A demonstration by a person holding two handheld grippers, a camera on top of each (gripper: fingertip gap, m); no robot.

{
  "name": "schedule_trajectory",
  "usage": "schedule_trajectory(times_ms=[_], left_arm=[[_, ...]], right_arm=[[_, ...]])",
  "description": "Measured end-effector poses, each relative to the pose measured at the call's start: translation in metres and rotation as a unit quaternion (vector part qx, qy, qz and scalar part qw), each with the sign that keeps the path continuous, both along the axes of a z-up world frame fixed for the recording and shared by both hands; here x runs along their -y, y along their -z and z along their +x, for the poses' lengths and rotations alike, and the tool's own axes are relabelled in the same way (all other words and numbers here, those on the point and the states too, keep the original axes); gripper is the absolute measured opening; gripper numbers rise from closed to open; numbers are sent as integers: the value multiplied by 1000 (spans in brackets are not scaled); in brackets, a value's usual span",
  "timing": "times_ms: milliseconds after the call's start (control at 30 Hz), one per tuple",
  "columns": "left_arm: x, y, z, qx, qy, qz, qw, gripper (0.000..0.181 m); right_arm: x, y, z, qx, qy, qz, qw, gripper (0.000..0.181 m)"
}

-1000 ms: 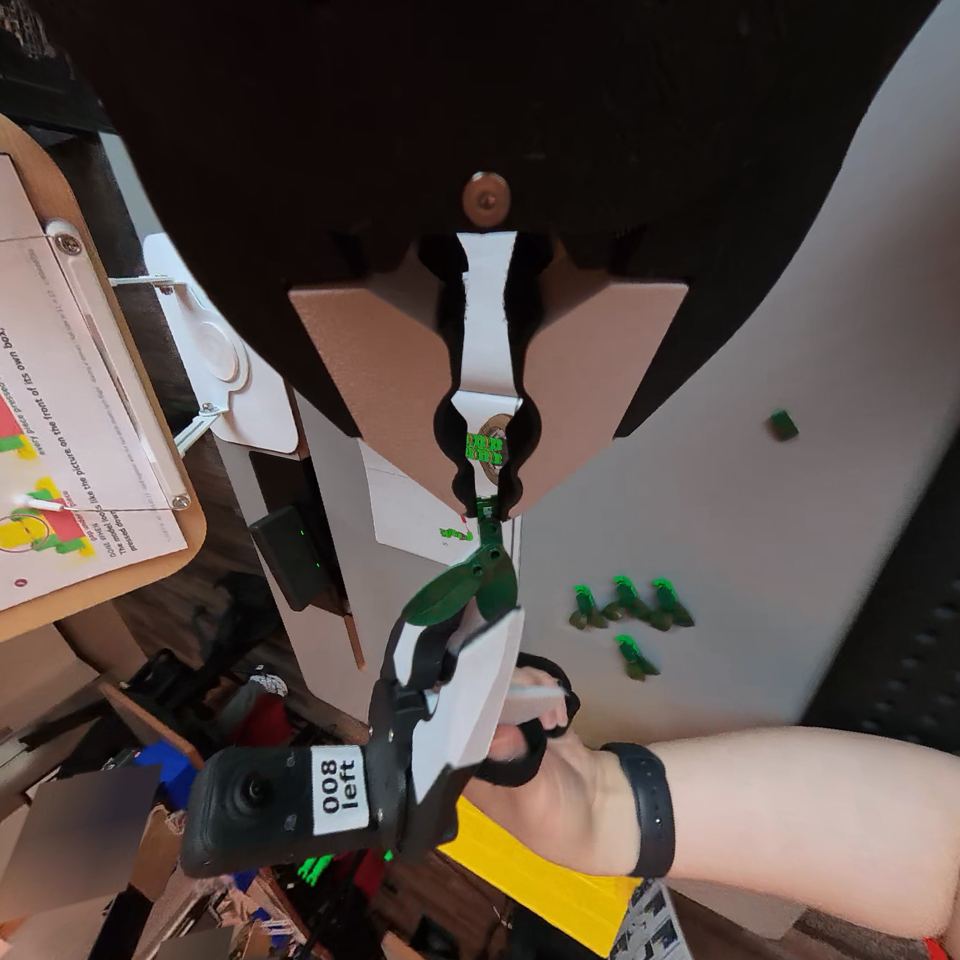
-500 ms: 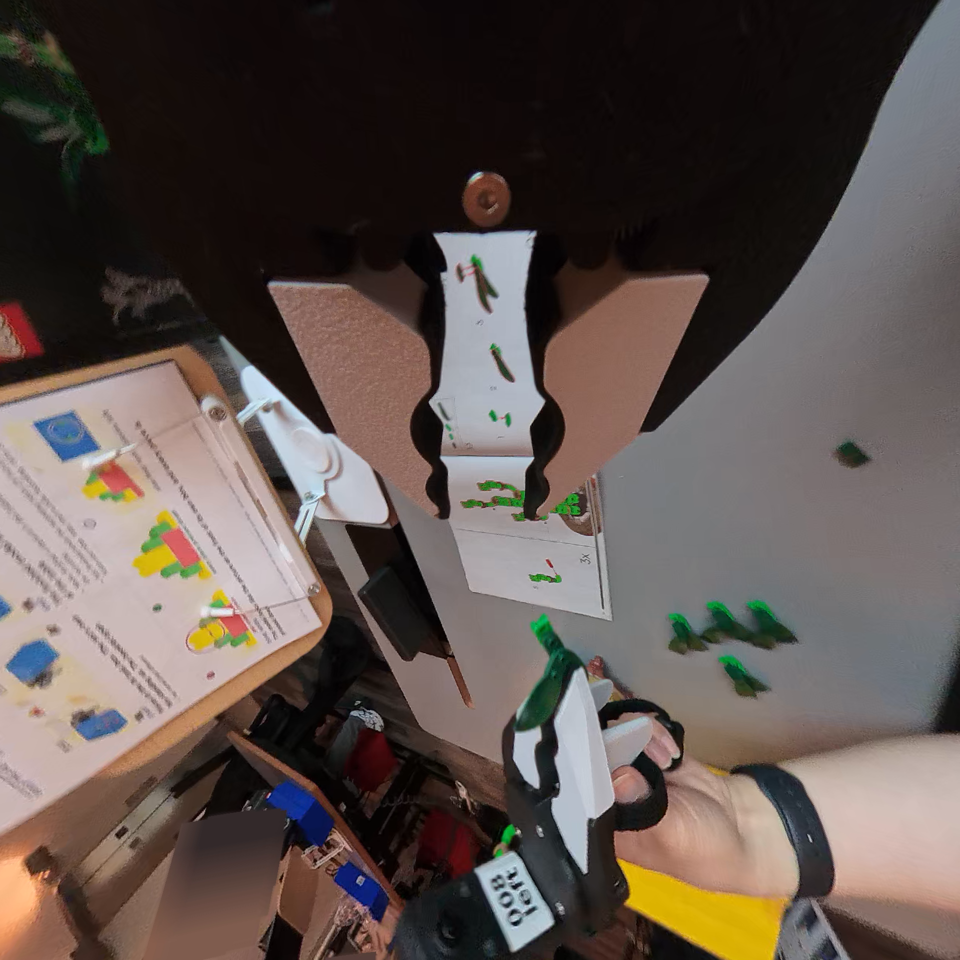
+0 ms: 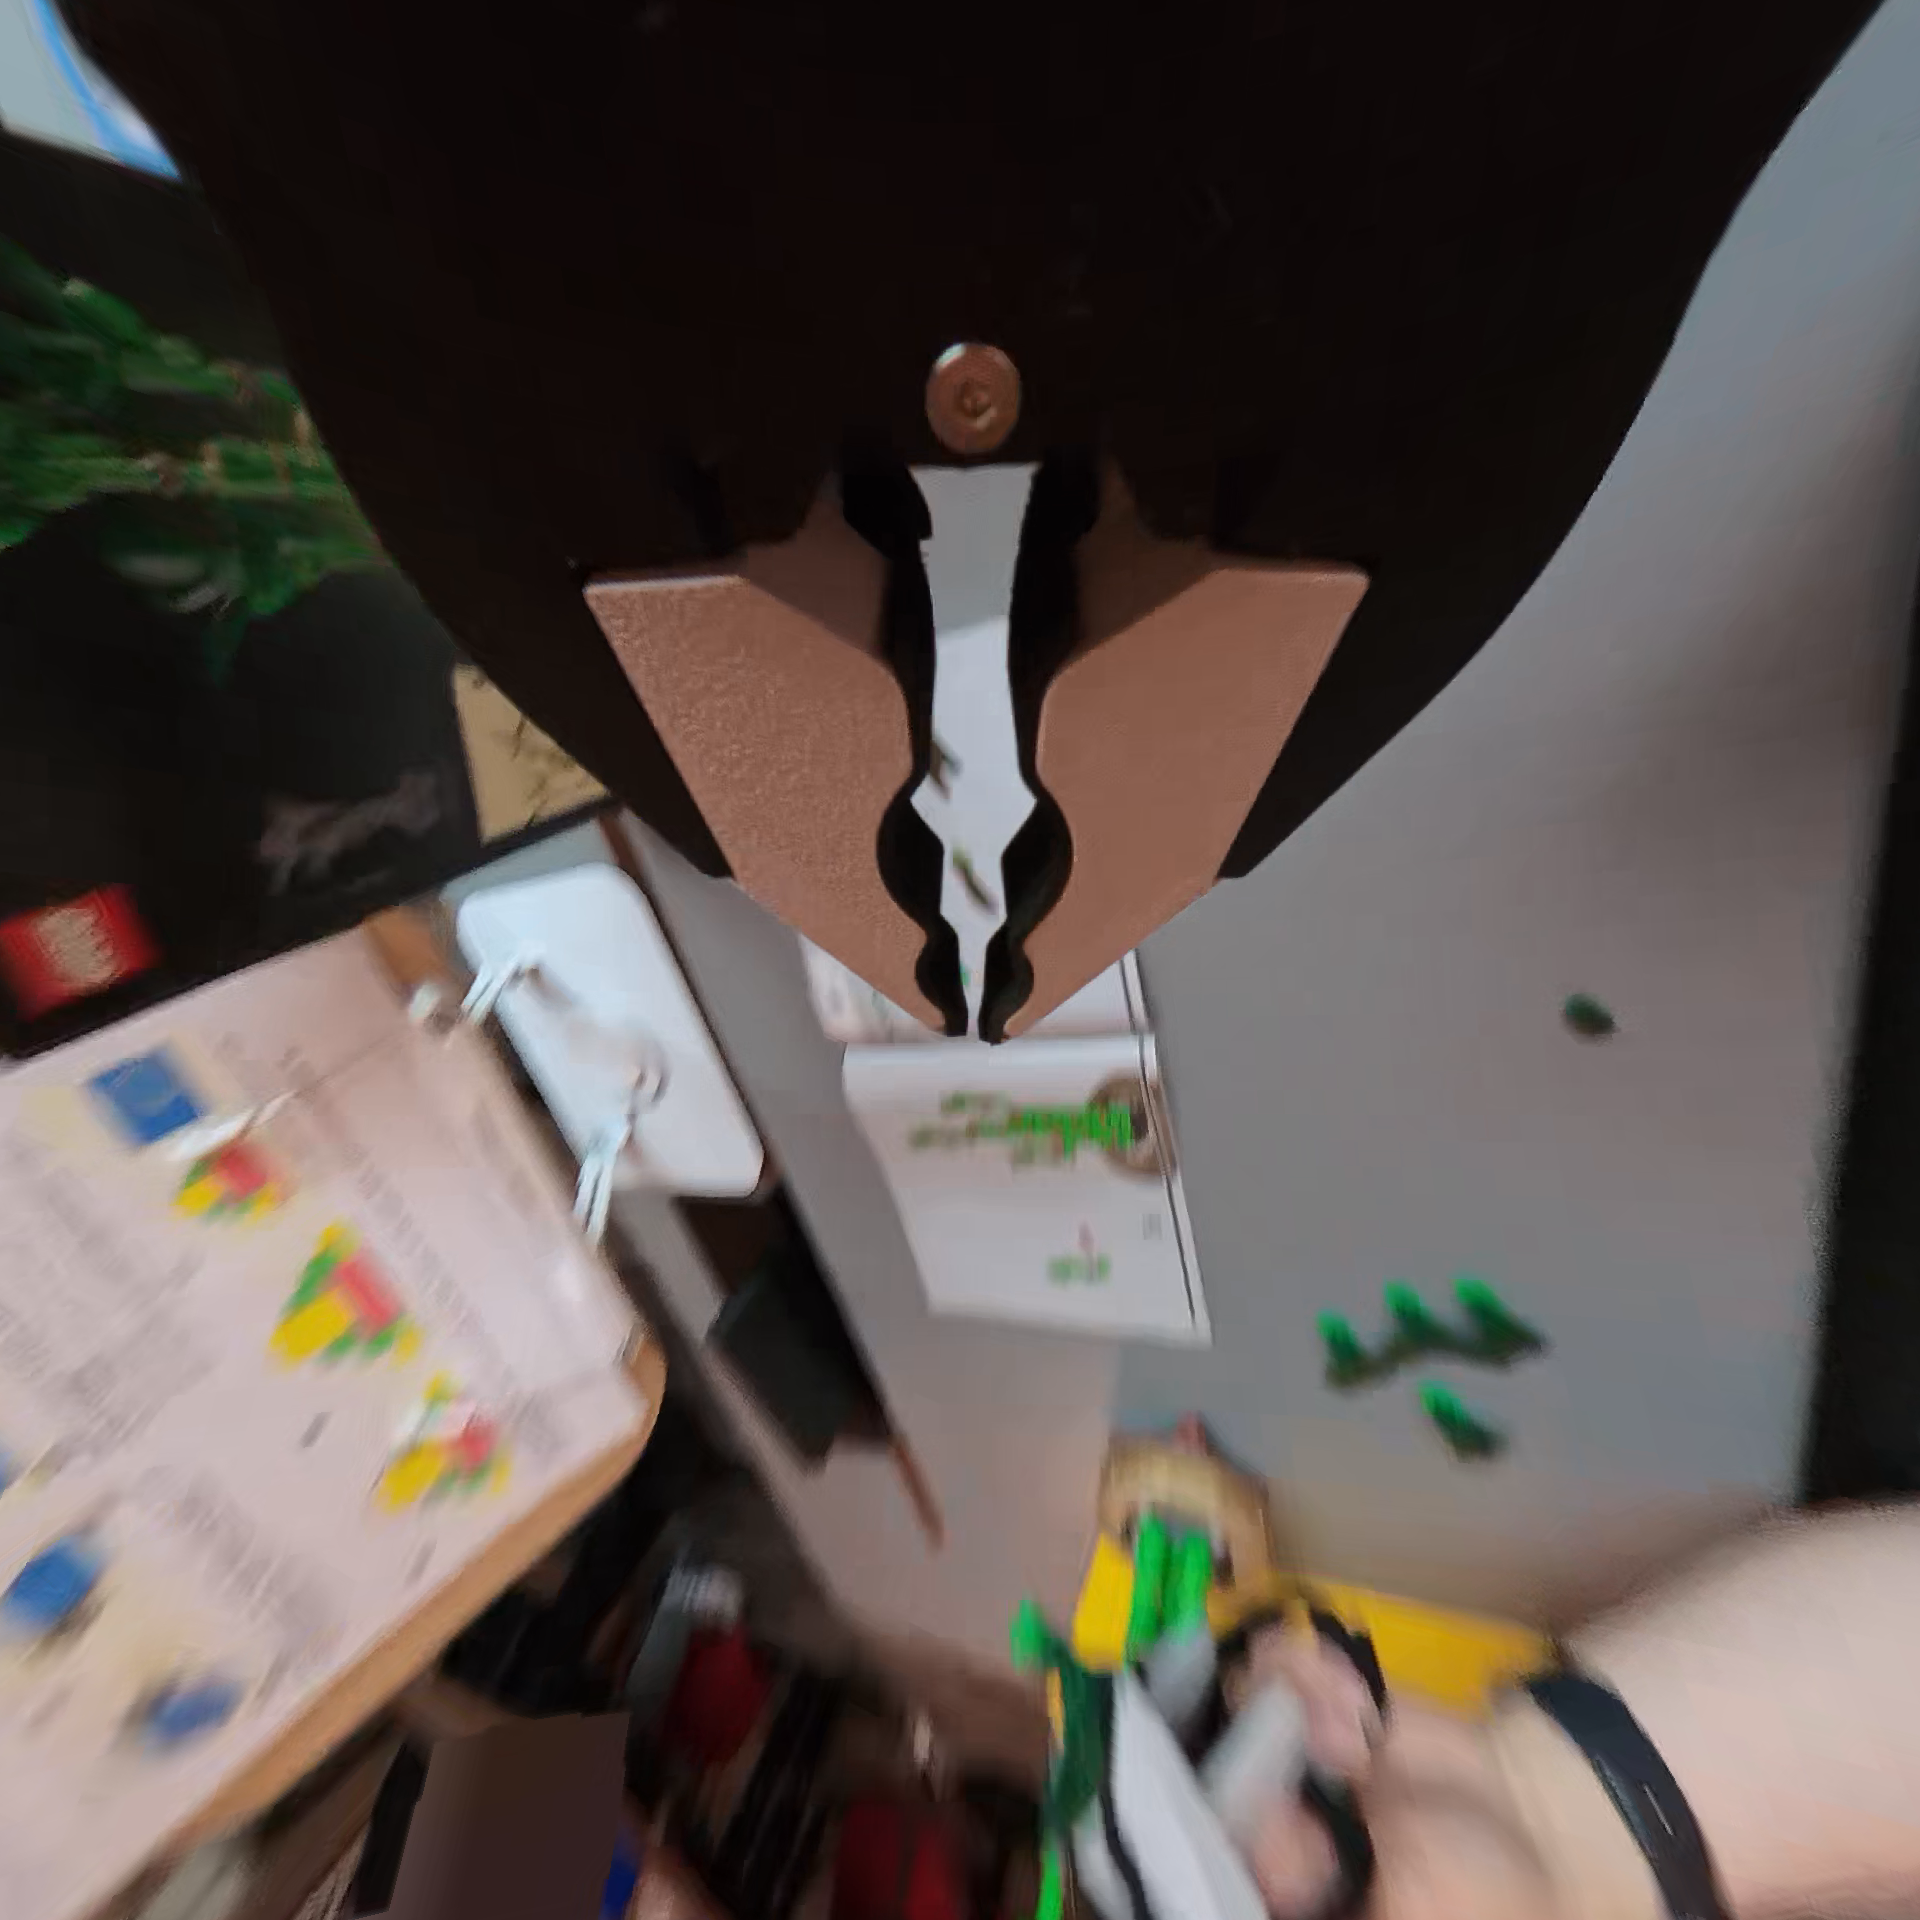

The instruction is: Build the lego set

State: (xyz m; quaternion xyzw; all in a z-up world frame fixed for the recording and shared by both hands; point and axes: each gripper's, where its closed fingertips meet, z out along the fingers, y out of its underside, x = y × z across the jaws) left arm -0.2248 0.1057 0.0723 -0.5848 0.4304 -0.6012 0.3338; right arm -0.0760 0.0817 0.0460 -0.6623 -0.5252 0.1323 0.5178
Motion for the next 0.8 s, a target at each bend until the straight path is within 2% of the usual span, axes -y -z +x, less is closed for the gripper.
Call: schedule_trajectory(times_ms=[100,167,233,267,333,467,533,600,633,733,800], left_arm=[[5,-6,0,3,-2,18,1000,0],[11,-12,-1,10,5,24,1000,0],[16,-15,1,13,10,36,999,0],[18,-13,2,7,12,44,999,0],[22,-8,6,-9,21,55,998,0],[36,-15,11,10,52,45,998,0],[42,-18,11,12,67,40,997,0],[47,-19,12,9,76,42,996,0],[48,-19,12,8,78,44,996,0],[51,-17,12,2,84,45,995,0],[51,-15,12,-4,87,43,995,0]], right_arm=[[21,-59,-10,-50,9,106,993,4],[44,-85,-18,-59,11,157,986,7],[63,-90,-32,-55,-9,161,985,11],[69,-84,-42,-52,-30,143,988,13],[80,-47,-66,-32,-87,62,994,17],[118,64,-121,2,-193,-108,975,13],[130,123,-132,73,-205,-111,970,14],[129,166,-133,131,-195,-113,965,16],[128,177,-135,133,-193,-129,964,16],[125,186,-147,87,-205,-172,960,17],[121,194,-146,95,-207,-183,956,18]])
